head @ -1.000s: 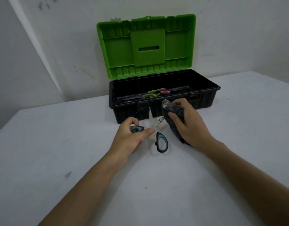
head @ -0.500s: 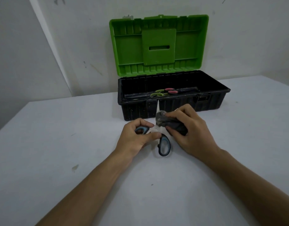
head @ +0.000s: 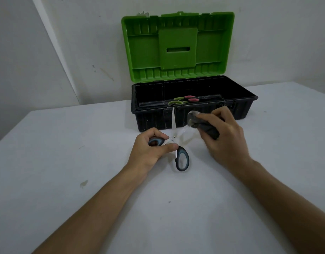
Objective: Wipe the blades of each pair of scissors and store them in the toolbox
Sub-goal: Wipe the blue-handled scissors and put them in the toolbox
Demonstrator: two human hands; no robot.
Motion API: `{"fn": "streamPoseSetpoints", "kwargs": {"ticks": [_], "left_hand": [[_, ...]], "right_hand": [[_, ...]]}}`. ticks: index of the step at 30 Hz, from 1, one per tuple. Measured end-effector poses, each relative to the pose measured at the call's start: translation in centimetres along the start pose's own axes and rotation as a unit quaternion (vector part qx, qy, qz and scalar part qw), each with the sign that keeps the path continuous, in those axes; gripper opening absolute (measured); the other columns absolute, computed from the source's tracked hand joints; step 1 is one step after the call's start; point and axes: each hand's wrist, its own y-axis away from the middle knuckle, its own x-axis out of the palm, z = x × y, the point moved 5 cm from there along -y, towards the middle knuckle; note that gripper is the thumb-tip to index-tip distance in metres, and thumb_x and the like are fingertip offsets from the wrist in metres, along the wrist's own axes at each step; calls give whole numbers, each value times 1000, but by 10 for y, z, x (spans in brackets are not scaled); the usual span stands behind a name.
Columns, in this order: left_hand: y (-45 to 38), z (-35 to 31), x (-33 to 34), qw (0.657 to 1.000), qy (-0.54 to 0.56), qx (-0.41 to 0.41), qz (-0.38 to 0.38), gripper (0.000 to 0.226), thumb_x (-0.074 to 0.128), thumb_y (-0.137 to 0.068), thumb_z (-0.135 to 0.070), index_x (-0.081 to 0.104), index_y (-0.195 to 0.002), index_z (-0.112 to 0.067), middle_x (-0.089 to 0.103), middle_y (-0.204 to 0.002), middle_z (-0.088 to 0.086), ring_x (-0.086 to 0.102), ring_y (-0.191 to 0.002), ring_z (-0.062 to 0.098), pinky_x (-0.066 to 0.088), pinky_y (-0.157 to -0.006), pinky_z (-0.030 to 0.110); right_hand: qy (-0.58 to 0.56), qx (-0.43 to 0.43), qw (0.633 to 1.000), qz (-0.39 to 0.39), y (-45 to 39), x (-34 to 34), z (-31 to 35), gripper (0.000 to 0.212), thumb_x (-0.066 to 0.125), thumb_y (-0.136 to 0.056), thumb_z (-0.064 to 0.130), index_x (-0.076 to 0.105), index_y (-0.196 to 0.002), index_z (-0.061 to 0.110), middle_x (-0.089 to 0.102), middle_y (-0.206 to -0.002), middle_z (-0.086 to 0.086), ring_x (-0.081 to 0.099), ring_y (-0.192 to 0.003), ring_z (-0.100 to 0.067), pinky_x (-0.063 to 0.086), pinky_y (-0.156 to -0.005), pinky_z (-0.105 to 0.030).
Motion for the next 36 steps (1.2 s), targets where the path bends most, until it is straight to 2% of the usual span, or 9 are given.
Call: {"fn": "streamPoseSetpoints", "kwargs": {"ticks": [5, 8, 12, 17, 22, 27, 29, 33, 36], "left_hand": [[-2, 0, -1, 1000, -17, 12, 0, 28, 91, -64, -19, 64, -68, -27, 52, -68, -10, 50, -63, 10, 45, -61, 27], [-2, -1, -5, 1000, -20, 18, -1, 28, 90, -65, -17, 64, -68, -26, 51, -66, -10, 50, -64, 10, 48, -63, 30], [-3, -2, -7, 999, -39, 34, -2, 27, 90, -65, -18, 64, -72, -22, 54, -64, -13, 51, -62, 6, 47, -61, 25], [-1, -3, -6, 999, -27, 33, 1, 25, 89, -67, -17, 65, -68, -25, 52, -58, -18, 49, -53, 3, 41, -50, 15], [-2, -2, -7, 1000, -5, 18, 0, 25, 88, -68, -14, 64, -70, -21, 47, -52, -17, 43, -43, 4, 36, -44, 15], [-1, -4, -4, 1000, -13, 14, 8, 25, 87, -69, -13, 62, -72, -18, 45, -48, -17, 40, -40, 3, 34, -43, 15], [0, -3, -6, 1000, 5, 4, 8, 24, 86, -70, -10, 62, -73, -15, 44, -47, -15, 37, -37, 4, 33, -40, 16], [0, -4, -6, 1000, 25, -2, 12, 25, 85, -70, -9, 61, -73, -15, 42, -48, -11, 32, -36, 5, 30, -37, 16], [-1, -4, -3, 1000, 17, 3, 12, 25, 85, -70, -10, 61, -70, -17, 42, -49, -13, 35, -36, 5, 31, -38, 16]], "right_hand": [[-5, -90, 993, 70, 10, 3, 19, 38, 76, -85, 16, 69, -122, 11, 53, -105, -8, 55, -76, -18, 45, -61, -20], [-4, -54, 997, 51, 3, 6, 11, 38, 73, -85, 15, 69, -123, 15, 52, -104, -6, 56, -76, -20, 49, -57, -29], [12, -5, 1000, -13, 0, -7, -1, 37, 72, -86, 15, 68, -123, 12, 52, -104, -8, 53, -79, -18, 50, -59, -30], [5, -107, 993, 56, 8, 2, 23, 36, 73, -86, 18, 69, -122, 15, 54, -104, -7, 54, -76, -18, 49, -54, -27], [3, 13, 999, -36, -2, -10, -5, 37, 72, -86, 15, 68, -123, 16, 52, -104, -7, 54, -82, -18, 49, -61, -31], [9, -92, 995, 37, 8, -5, 20, 35, 73, -85, 19, 70, -120, 15, 54, -103, -6, 54, -78, -17, 44, -57, -23], [6, -85, 994, 64, 5, 4, 18, 37, 73, -85, 19, 69, -122, 18, 53, -104, -3, 54, -77, -17, 45, -55, -24], [30, -3, 1000, -8, -1, -8, -4, 37, 72, -87, 18, 68, -124, 17, 51, -105, -5, 54, -79, -18, 48, -57, -29], [30, -26, 999, -17, 2, -16, 4, 38, 73, -86, 20, 68, -123, 17, 52, -105, -5, 54, -81, -17, 45, -57, -25]]}}
